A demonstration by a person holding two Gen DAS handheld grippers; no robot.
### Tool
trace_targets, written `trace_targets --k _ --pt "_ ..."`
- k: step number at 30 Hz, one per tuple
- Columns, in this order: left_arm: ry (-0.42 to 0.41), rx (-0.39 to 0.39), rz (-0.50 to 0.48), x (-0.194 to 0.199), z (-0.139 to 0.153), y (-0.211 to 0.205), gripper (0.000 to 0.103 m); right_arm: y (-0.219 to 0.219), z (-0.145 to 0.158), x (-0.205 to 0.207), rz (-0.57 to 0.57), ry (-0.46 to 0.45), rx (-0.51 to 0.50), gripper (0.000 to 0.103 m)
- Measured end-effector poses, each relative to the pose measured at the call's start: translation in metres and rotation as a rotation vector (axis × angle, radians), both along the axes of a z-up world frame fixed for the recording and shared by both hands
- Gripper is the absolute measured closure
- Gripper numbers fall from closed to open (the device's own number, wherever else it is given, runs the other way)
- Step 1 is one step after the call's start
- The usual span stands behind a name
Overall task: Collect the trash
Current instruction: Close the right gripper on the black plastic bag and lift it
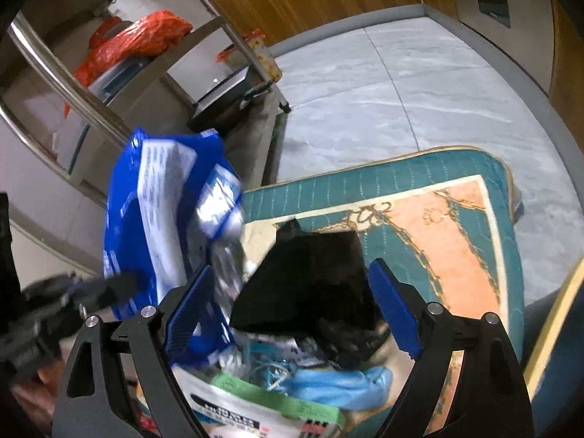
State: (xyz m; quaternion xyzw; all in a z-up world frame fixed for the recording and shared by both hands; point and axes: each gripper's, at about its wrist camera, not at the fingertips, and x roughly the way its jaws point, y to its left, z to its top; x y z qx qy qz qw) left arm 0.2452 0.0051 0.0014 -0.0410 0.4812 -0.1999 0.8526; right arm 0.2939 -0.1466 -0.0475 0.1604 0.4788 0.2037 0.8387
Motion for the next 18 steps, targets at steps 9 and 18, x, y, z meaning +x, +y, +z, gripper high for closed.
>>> trace_targets --k 9,18 --pt "-0.031 0.006 0.06 -0.003 0.01 0.013 0.098 -0.003 -0.005 0.0 -0.029 -0.005 -0.051 0.072" --pt "-0.096 -0.011 0.082 -0.007 0.029 0.012 0.098 -0.032 0.035 -0.02 -0.099 -0.152 0.035 0.081"
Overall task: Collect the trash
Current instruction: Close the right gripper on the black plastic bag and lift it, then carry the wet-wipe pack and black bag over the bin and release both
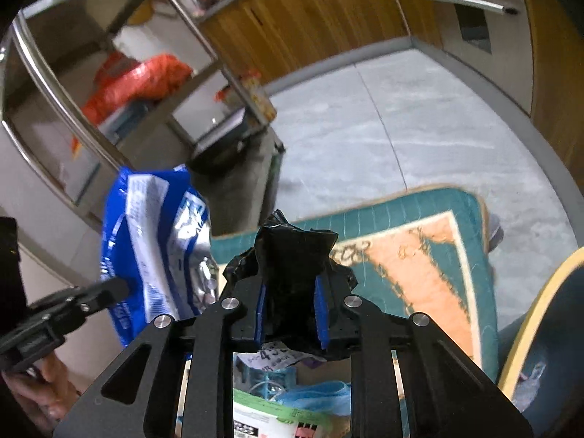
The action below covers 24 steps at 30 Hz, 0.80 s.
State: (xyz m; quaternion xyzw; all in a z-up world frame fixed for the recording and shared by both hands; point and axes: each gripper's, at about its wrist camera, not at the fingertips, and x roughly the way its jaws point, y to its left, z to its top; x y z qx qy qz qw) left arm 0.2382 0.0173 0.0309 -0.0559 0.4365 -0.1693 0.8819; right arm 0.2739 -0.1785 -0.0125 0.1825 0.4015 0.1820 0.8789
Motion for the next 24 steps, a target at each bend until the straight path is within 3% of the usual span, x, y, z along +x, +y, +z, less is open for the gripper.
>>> trace_targets --k 12,24 --pt "-0.035 -0.044 -0.041 -0.016 0.019 -0.03 0.098 -0.059 0.043 -0.056 -0.084 -0.102 0.021 0.081" --pt "-0.038 -0.059 -0.204 -0.041 0.027 -0.11 0.098 -0.145 0.041 -0.125 -0.242 -0.104 -0.026 0.081"
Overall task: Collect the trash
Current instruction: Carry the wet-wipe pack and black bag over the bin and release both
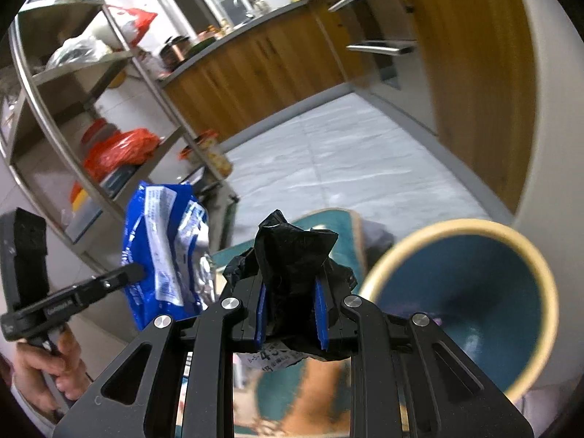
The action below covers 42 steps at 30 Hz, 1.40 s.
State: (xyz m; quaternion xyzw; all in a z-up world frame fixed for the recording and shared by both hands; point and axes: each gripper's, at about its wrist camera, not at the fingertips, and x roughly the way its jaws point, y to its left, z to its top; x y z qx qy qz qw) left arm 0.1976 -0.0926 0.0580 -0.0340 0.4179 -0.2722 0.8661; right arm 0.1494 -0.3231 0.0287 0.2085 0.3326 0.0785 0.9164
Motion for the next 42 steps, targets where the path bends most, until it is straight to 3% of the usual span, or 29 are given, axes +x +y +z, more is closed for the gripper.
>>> trace_targets --k 11,21,33,42 --pt "0.021 -0.015 -0.136 -0.011 -0.005 -0.079 0.098 -0.063 -0.011 -0.043 -0.133 0.018 -0.087 0.081" --pt "0.095 -0.023 -0.236 -0.02 -0.036 -0.134 0.098 -0.104 -0.03 -0.056 -0.207 0.07 -0.091 0.08" --pt "0.207 -0.019 -0.251 -0.008 -0.082 -0.172 0.098 -0.101 -0.046 -0.045 -0.21 0.14 -0.125 0.08" --pt "0.257 0.07 -0.243 -0.001 -0.116 -0.177 0.098 -0.092 -0.061 -0.03 -0.184 0.215 -0.149 0.079"
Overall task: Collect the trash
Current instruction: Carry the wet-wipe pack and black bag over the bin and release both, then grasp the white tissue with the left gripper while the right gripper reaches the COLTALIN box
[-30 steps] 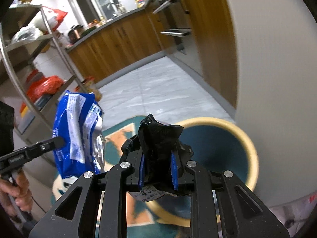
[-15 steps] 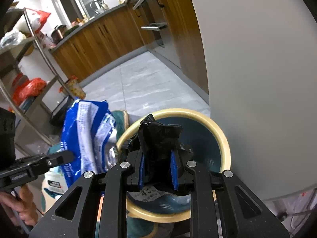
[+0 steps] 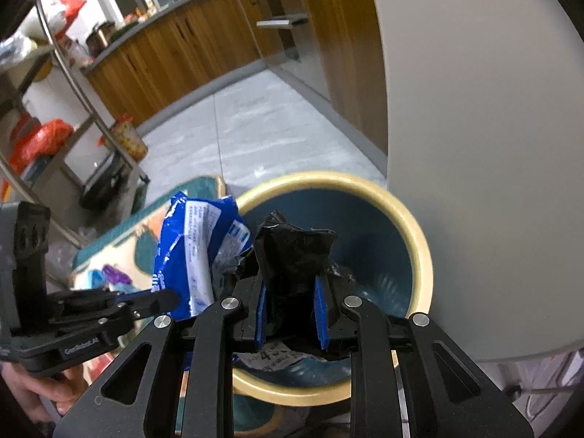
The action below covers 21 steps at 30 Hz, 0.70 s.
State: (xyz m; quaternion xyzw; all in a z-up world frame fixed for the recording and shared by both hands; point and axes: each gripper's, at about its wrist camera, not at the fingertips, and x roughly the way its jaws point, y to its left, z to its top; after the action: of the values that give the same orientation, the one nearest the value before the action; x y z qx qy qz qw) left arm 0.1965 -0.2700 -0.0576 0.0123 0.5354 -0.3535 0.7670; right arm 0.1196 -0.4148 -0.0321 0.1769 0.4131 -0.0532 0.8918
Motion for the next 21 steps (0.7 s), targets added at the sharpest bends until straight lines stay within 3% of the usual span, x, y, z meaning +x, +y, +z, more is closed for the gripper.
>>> trace_targets --k 5,9,13,21 --pt "0.005 0.009 -0.001 -0.003 0.001 0.004 0.091 0.005 -0.011 0.006 0.019 0.054 0.003 0.068" --pt "-0.004 -0.003 0.002 -0.005 0.008 0.01 0.073 0.003 -0.008 0.004 0.015 0.036 0.012 0.052" --pt "-0.019 -0.02 0.02 -0.006 0.016 0.02 0.068 0.003 -0.003 0.001 0.013 0.005 0.022 0.045" --pt "-0.105 -0.018 0.082 -0.002 0.041 0.048 0.033 0.01 0.004 0.002 0.027 -0.02 0.017 0.032"
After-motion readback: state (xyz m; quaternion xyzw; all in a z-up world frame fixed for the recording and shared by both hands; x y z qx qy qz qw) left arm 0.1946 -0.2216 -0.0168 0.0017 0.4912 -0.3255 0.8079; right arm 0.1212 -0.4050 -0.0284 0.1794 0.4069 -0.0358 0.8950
